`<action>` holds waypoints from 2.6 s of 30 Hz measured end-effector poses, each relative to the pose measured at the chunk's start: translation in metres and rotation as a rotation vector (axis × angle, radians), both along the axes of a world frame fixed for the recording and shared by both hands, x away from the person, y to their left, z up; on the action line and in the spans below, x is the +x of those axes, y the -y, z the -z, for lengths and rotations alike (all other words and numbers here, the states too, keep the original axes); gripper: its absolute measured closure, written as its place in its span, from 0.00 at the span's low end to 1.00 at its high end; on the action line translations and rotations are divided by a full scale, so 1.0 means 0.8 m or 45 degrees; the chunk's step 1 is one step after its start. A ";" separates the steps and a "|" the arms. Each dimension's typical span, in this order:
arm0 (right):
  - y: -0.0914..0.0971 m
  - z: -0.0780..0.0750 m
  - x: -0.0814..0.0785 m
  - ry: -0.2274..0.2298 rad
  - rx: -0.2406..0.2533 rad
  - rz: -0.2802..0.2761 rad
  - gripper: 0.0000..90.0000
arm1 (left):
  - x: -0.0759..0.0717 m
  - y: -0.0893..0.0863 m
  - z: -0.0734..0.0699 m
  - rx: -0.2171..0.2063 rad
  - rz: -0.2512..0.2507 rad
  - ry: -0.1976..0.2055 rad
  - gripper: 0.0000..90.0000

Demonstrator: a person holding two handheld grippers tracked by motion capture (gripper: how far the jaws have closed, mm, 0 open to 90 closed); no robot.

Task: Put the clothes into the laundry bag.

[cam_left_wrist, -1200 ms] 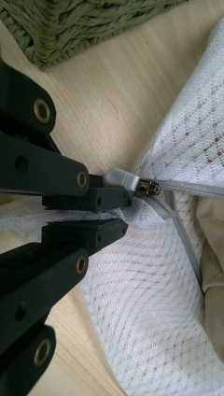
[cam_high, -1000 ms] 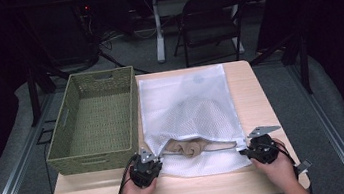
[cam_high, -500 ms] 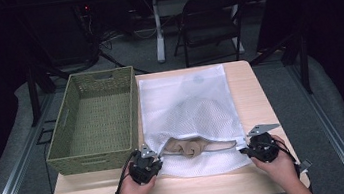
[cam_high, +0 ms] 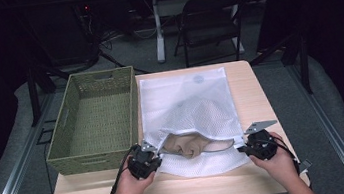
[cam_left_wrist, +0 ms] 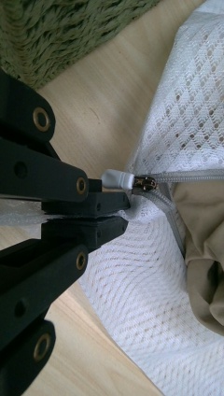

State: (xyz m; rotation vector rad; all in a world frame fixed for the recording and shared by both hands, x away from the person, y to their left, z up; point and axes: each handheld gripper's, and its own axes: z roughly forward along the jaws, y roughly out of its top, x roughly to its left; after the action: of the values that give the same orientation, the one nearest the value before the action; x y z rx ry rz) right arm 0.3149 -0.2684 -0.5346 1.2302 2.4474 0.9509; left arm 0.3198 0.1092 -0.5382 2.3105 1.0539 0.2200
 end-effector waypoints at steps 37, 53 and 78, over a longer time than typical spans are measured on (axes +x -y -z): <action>-0.018 -0.057 0.034 -0.155 -0.226 -0.167 0.99 | 0.045 0.008 -0.069 0.157 0.109 -0.208 0.97; -0.022 -0.085 0.049 -0.176 -0.236 -0.185 0.98 | 0.062 0.010 -0.099 0.173 0.120 -0.257 0.97; -0.023 -0.113 0.075 -0.148 -0.276 -0.159 0.99 | 0.097 0.002 -0.128 0.247 0.102 -0.261 0.97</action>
State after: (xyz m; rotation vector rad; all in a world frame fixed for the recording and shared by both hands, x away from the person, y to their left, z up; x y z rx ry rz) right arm 0.3746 -0.2496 -0.4439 1.0986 2.6612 0.6376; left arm 0.3978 0.1079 -0.4357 2.5888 1.0760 0.0557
